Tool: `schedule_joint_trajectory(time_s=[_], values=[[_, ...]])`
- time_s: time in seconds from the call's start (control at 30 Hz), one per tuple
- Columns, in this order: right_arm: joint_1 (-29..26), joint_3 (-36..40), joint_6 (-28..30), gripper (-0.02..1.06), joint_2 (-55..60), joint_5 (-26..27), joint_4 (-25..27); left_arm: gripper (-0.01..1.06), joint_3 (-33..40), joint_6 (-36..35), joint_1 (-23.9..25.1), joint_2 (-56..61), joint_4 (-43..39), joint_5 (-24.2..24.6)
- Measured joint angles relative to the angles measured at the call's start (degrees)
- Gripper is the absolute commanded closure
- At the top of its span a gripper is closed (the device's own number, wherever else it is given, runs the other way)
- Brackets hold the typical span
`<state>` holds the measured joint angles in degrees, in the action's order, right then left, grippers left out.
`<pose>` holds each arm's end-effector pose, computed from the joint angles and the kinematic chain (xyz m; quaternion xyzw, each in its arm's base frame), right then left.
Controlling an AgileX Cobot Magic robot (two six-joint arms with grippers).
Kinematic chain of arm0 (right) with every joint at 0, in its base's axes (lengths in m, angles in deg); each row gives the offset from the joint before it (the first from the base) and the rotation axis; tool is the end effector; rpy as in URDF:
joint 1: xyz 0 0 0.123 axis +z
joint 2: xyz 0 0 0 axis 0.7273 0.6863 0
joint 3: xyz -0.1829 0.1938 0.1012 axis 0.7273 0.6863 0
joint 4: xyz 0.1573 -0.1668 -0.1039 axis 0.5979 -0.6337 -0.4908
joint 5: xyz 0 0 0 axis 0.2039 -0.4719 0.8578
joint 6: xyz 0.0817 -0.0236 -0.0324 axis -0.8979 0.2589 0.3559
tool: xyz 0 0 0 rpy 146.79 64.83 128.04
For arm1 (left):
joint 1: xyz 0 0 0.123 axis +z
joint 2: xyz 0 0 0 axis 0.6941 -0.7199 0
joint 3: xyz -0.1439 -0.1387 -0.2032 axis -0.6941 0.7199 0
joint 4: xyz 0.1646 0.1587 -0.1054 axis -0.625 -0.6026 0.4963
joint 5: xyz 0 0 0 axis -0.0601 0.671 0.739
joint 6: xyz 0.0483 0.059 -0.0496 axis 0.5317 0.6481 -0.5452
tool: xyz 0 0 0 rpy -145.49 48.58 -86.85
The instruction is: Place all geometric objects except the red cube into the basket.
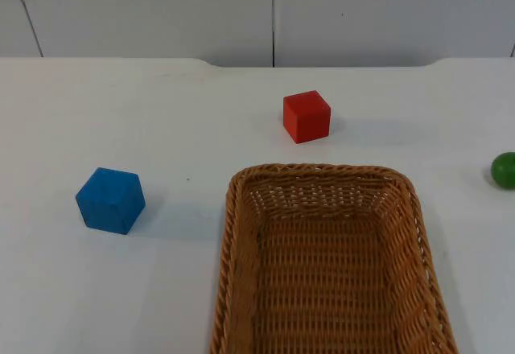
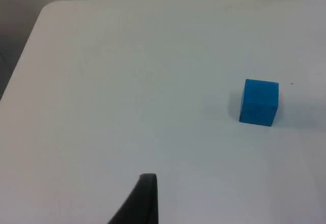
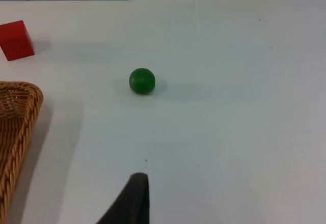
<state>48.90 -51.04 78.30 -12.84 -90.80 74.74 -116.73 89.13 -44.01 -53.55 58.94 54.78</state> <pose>-0.0072 -0.0076 0.2809 0.0063 0.8537 -0.0222 0.5202 -0.0046 -0.0008 0.2769 0.0062 0.8568 -0.0021 0.5156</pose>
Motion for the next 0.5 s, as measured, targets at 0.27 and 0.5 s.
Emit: schedule_joint_trajectory(time_s=[0.27,0.5], values=[[0.0,-6.4,0.4,0.0,9.4,2.4,1.1,0.0,-1.7,-2.0,0.0,-5.2,1.8,-2.8],[0.0,-10.9,1.5,0.0,26.7,7.1,1.1,0.0,-5.8,-2.2,0.0,-20.5,4.3,-8.1]])
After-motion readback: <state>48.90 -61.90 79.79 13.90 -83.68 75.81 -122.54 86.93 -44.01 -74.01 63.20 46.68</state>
